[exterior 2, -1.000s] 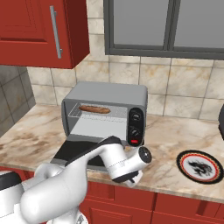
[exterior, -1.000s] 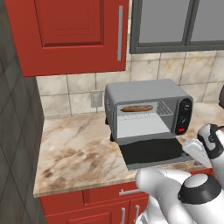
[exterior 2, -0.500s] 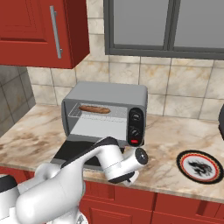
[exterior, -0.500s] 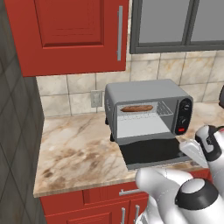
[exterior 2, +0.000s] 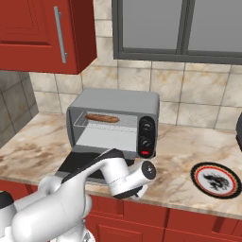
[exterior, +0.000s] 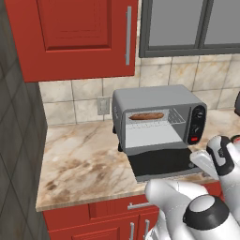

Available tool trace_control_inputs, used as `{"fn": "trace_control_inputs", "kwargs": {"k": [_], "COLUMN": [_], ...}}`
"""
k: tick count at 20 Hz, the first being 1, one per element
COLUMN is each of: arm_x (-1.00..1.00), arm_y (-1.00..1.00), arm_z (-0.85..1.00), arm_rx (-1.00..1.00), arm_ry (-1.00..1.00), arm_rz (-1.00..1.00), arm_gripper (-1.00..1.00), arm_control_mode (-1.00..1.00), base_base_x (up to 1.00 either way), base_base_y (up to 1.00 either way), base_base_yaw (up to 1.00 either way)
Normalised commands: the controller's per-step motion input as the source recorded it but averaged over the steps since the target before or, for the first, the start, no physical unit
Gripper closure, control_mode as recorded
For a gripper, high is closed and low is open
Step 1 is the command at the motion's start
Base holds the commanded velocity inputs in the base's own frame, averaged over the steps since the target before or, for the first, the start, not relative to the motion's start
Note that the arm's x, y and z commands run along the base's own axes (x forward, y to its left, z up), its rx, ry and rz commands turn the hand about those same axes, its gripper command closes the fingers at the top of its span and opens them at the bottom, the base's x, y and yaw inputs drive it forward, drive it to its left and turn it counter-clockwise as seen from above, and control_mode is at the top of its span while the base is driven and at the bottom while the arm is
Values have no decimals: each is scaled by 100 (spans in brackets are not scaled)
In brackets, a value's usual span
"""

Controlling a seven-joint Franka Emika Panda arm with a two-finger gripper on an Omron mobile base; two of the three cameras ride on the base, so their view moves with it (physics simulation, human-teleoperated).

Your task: Pull the toaster oven rack outwards. Pick up the baguette from the plate and place it on the toaster oven rack. Close the toaster oven door fully and set the temperature to the lowest setting.

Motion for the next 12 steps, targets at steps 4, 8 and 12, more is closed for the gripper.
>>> {"fn": "trace_control_inputs", "kwargs": {"k": [4,8,12], "arm_x": [0,1,20], "arm_y": [-28,-30,-13], "arm_z": [0,0,0], "arm_rx": [0,0,0], "arm_ry": [0,0,0], "arm_rz": [0,0,0], "arm_gripper": [-100,-100,-100], "arm_control_mode": [-100,-100,-100], "base_base_x": [0,0,0], "base_base_y": [0,0,0], "base_base_yaw": [0,0,0]}}
